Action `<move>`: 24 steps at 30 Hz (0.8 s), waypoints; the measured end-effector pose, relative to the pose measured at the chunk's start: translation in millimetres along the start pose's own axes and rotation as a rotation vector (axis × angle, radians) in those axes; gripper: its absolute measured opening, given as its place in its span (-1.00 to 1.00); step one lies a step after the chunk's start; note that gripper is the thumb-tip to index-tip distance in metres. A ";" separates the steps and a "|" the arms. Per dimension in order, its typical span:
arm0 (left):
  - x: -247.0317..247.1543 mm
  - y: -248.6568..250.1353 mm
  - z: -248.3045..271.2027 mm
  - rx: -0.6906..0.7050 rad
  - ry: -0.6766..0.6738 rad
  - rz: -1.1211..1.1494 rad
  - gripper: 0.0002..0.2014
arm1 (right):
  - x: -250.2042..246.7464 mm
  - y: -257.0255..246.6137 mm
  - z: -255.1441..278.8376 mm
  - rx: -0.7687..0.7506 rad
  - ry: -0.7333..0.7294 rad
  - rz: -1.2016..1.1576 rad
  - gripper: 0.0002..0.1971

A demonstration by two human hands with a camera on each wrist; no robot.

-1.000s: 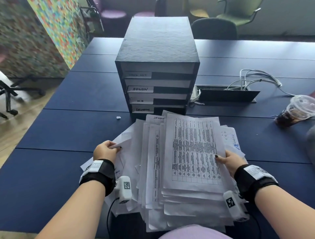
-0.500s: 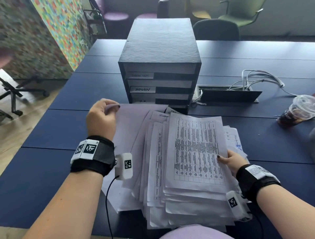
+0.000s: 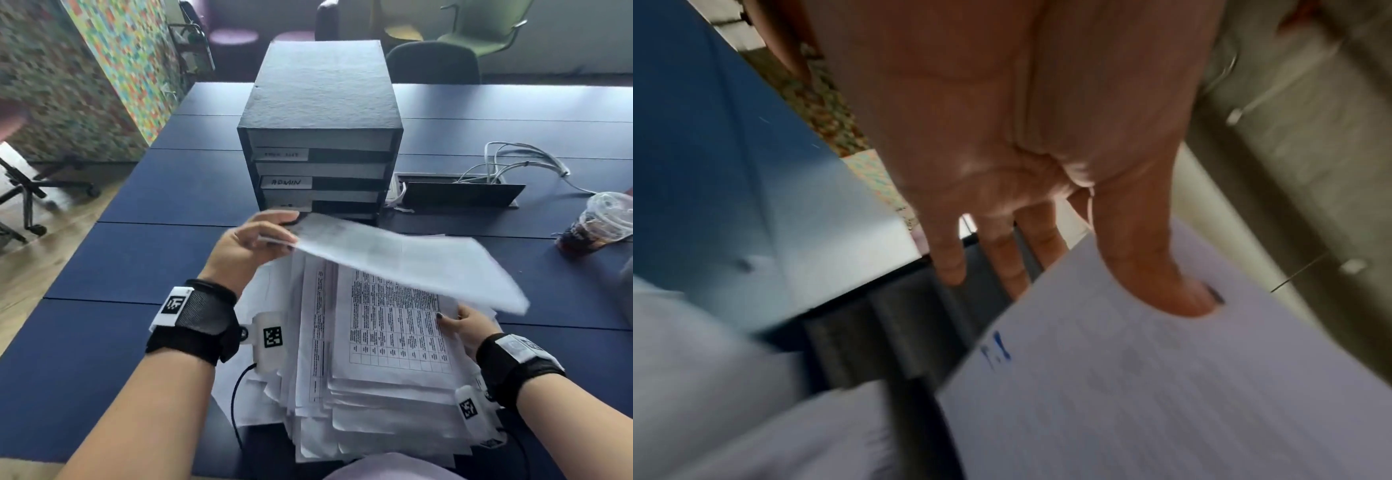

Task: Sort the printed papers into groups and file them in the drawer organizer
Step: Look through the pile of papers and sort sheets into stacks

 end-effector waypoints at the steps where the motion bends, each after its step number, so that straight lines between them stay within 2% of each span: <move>1: -5.2 -19.8 7.4 -0.100 -0.009 -0.052 -0.82 | 0.1 -1.1 5.7 0.019 0.004 -0.043 -0.87; 4: -27.1 -74.4 32.3 -0.335 0.006 -0.224 -0.60 | 2.2 -6.7 8.4 -0.068 0.033 -0.028 -0.85; 6: -41.9 -100.9 50.8 -0.476 0.112 -0.241 -0.52 | 4.8 -5.5 7.8 -0.077 0.016 -0.047 -0.82; 9: -51.0 -120.2 73.3 -0.641 0.314 -0.117 -0.58 | 4.3 -3.0 8.3 -0.049 0.005 -0.064 -0.82; 13: -55.5 -124.0 85.0 -0.738 0.491 -0.036 -0.80 | 7.0 -6.8 14.7 -0.039 -0.033 -0.091 -0.84; 14: -54.5 -125.2 86.3 -0.762 0.502 -0.010 -0.74 | 7.2 -6.3 14.3 -0.037 -0.041 -0.098 -0.84; 16: -49.3 -127.0 85.8 -0.788 0.462 0.005 -0.65 | 7.1 -6.5 14.0 -0.024 -0.045 -0.106 -0.86; 19: -45.1 -126.2 79.2 -0.750 0.310 -0.205 -0.87 | 6.4 -5.7 13.5 -0.003 -0.040 -0.103 -0.84; 20: -45.4 -125.5 77.5 -0.744 0.286 -0.266 -0.86 | 6.0 -4.8 10.2 -0.002 -0.037 -0.090 -0.79; 22: -47.4 -124.5 70.9 -0.698 0.257 -0.338 -0.70 | 5.2 -5.3 6.4 -0.003 -0.043 -0.069 -0.69; 24: -48.8 -120.9 63.3 -0.648 0.214 -0.409 -0.59 | 5.3 -8.3 9.8 -0.007 -0.067 -0.087 -0.68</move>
Point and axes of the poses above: each hand's wrist, its own z-axis away from the middle knuckle, its own x-axis out of the palm, y = z × x, the point moved 7 cm from there along -z, towards the middle knuckle, and after that the axes turned 12 degrees about x, right-handed, at the moved point
